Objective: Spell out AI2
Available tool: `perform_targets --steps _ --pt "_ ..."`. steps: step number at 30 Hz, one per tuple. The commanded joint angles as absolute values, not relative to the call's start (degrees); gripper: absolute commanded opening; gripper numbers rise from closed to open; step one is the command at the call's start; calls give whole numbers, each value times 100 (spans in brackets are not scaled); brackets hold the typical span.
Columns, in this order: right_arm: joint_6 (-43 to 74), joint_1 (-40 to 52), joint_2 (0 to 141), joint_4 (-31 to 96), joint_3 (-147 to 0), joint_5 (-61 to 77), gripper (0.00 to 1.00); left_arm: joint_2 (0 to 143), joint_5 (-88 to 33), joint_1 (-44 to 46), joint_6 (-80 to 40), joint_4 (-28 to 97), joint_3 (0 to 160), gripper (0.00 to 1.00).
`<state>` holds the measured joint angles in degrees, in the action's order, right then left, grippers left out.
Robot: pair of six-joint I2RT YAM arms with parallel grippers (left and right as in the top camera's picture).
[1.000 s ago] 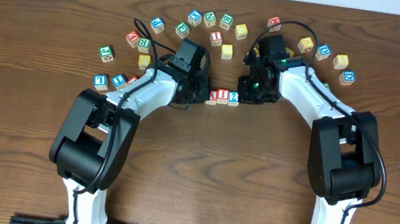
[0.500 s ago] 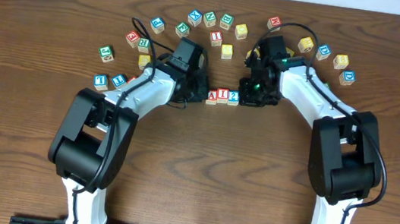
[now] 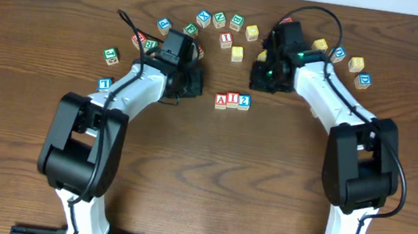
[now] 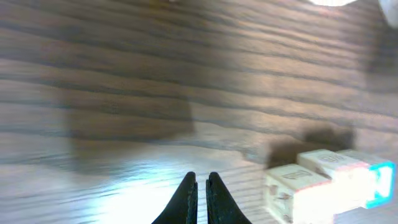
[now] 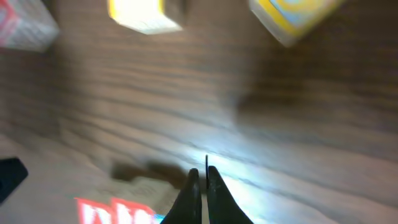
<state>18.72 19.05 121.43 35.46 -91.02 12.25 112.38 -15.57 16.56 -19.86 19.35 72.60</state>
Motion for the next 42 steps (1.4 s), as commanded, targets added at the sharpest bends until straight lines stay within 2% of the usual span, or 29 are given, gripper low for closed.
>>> perform_targets --steps 1,5,12,42 --pt "2475 2222 12090 3402 -9179 666 1 11100 -777 1503 -1938 2075 7312 7" --pt "2526 2456 12199 3142 -9177 589 1 11100 -349 1304 -1931 2112 7314 7" --pt "2528 2630 12269 3105 -9177 373 1 11100 -346 952 -1914 2211 7314 7" --pt "2526 2823 12623 3201 -9164 355 1 11124 -12 1269 -2324 2287 7205 7"
